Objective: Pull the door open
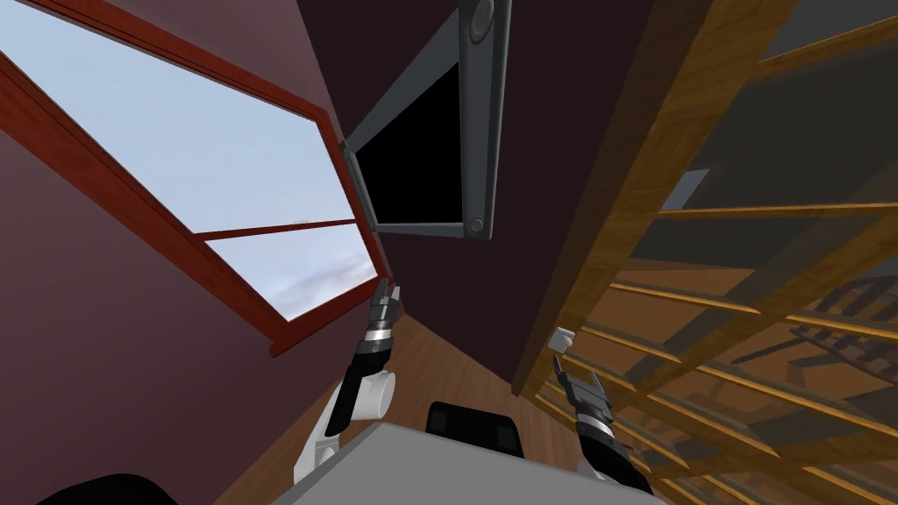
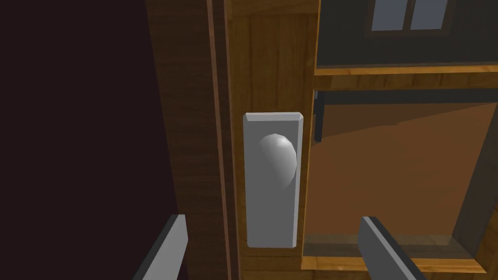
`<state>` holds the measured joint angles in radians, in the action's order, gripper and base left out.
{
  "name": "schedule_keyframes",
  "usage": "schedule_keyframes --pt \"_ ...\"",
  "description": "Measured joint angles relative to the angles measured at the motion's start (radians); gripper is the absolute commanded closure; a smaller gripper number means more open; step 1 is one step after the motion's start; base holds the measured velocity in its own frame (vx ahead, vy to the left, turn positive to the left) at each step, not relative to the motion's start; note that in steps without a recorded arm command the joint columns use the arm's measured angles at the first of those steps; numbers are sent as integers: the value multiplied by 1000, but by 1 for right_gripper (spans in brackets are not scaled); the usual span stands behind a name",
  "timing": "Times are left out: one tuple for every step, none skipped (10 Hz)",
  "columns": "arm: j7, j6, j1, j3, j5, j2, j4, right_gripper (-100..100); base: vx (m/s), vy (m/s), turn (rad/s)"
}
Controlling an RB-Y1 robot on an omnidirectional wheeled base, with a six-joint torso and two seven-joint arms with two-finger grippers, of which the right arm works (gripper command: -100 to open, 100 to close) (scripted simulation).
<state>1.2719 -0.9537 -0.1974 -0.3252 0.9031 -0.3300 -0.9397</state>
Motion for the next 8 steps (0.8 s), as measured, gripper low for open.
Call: schedule_keyframes --pt "19 -5 -3 4 3 -14 10 -100 161 -16 64" --pt "29 -5 -13 9 6 -23 4 -100 90 -13 9" --pt "39 -9 -9 9 6 -27 17 -100 82 -12 55" --pt "57 -14 -5 11 7 -38 37 -100 143 -28 114" --pt "70 -15 -15 17 11 -50 33 -100 114 -18 31" --pt "85 -23 -10 16 9 -54 55 -100 161 5 44" --pt "105 -34 -9 16 9 -62 75 -100 71 6 -25" --pt "110 -38 -14 15 8 -62 77 100 -30 9 13"
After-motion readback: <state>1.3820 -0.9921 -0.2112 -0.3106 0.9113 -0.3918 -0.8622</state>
